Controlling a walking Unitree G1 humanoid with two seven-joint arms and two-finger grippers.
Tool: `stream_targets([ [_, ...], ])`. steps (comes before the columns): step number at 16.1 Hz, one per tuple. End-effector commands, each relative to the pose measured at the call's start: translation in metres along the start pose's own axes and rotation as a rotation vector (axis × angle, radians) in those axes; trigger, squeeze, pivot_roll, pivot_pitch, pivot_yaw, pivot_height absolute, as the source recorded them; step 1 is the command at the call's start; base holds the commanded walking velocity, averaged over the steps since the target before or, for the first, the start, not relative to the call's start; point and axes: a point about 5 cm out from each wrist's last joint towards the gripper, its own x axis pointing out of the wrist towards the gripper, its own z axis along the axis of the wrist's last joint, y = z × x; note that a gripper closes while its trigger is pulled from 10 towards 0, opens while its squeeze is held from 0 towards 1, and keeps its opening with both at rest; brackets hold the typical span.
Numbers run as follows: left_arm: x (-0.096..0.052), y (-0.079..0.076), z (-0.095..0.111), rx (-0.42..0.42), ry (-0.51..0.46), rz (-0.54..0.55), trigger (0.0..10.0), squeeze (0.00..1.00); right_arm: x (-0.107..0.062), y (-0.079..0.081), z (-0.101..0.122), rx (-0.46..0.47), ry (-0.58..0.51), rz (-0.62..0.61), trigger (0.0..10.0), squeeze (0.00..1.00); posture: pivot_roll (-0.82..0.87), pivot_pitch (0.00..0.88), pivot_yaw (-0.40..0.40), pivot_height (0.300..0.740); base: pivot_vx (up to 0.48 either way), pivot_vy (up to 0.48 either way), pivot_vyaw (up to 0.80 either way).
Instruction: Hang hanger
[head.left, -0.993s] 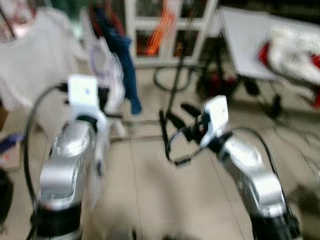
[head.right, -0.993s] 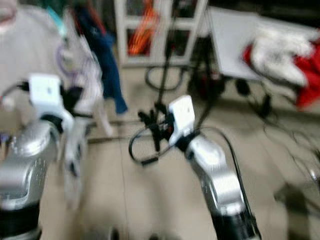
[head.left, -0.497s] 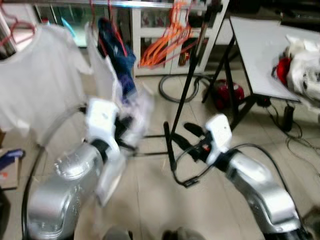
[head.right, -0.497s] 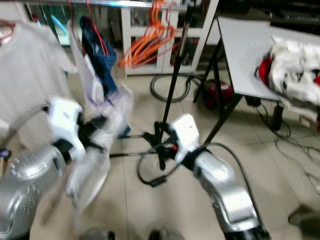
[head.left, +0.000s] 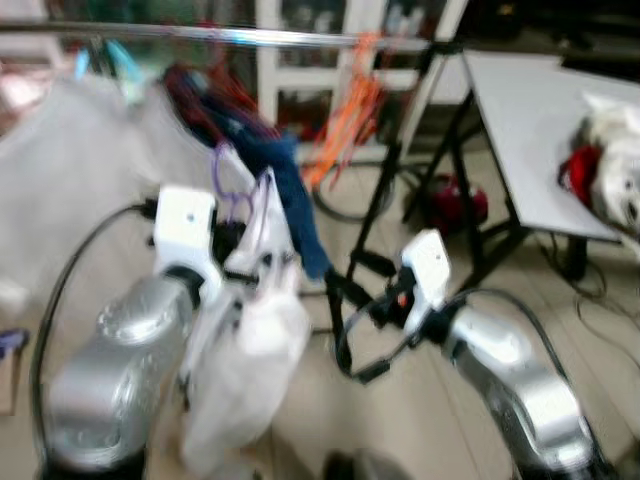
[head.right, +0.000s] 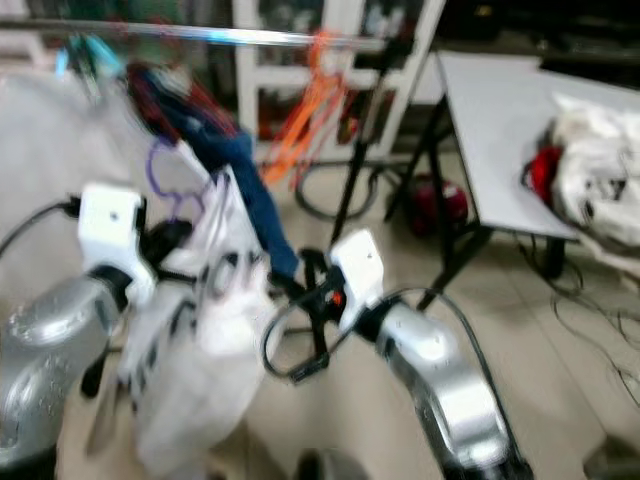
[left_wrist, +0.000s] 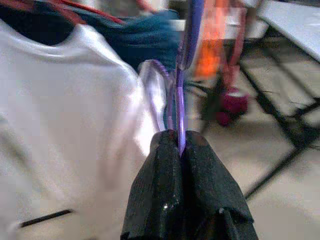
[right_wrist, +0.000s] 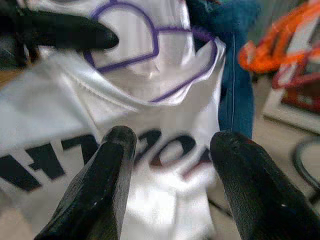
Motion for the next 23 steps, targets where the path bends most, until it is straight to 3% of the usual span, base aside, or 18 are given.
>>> stream_targets([
  [1, -0.002, 0.001, 0.002, 0.007, -0.003, 0.004, 10.0, 0.00, 0.001, 0.002, 0.007, -0.006, -0.024, 0.014, 10.0, 0.00, 0.08, 0.072, -0.083, 0.740, 0.458, 0.000, 0.00],
  [2, -0.008, -0.007, -0.003, 0.018, 0.045, -0.086, 10.0, 0.00, -0.001, 0.003, 0.005, -0.006, -0.012, 0.028, 10.0, 0.00, 0.08, 0.074, -0.084, 0.740, 0.458, 0.000, 0.00],
  [3, -0.017, -0.010, -0.016, 0.082, 0.135, -0.140, 10.0, 0.00, -0.003, 0.006, 0.000, 0.001, 0.015, 0.053, 10.0, 0.00, 0.08, 0.075, -0.087, 0.740, 0.368, 0.000, 0.00],
  [5, -0.019, 0.003, -0.023, 0.085, 0.155, -0.035, 10.0, 0.00, -0.006, 0.012, -0.004, -0.002, 0.047, 0.105, 10.0, 0.00, 0.08, 0.077, -0.087, 0.740, 0.161, 0.000, 0.00],
  [7, -0.022, 0.013, -0.022, 0.138, 0.138, 0.062, 10.0, 0.00, -0.009, 0.015, -0.006, -0.008, 0.063, 0.138, 10.0, 0.00, 0.08, 0.077, -0.088, 0.740, 0.000, 0.000, 0.00],
  [8, -0.025, 0.014, -0.023, 0.131, 0.136, 0.068, 10.0, 0.00, -0.011, 0.016, -0.006, -0.009, 0.068, 0.153, 10.0, 0.00, 0.08, 0.081, -0.089, 0.740, 0.000, 0.000, 0.00],
  [11, -0.042, -0.010, -0.036, 0.151, 0.208, -0.236, 10.0, 0.00, -0.019, 0.011, -0.007, -0.004, 0.093, 0.158, 10.0, 0.00, 0.08, 0.086, -0.100, 0.740, 0.000, 0.000, 0.00],
  [14, -0.059, -0.018, -0.039, 0.182, 0.278, -0.446, 10.0, 0.00, -0.032, 0.005, -0.010, -0.014, 0.155, 0.204, 10.0, 0.00, 0.07, 0.085, -0.108, 0.740, 0.000, 0.000, 0.00],
  [16, -0.070, -0.017, -0.040, 0.200, 0.328, -0.546, 10.0, 0.00, -0.040, -0.002, -0.013, -0.025, 0.190, 0.206, 10.0, 0.00, 0.07, 0.086, -0.116, 0.740, 0.000, 0.000, 0.00],
  [21, -0.073, -0.034, -0.041, 0.146, 0.345, -0.691, 10.0, 0.00, -0.050, -0.014, -0.016, -0.039, 0.250, 0.208, 10.0, 0.00, 0.06, 0.074, -0.118, 0.740, 0.000, 0.000, 0.00],
  [23, -0.074, -0.037, -0.042, 0.136, 0.352, -0.702, 10.0, 0.00, -0.056, -0.017, -0.020, -0.044, 0.286, 0.218, 10.0, 0.00, 0.06, 0.064, -0.121, 0.740, 0.000, 0.000, 0.00],
])
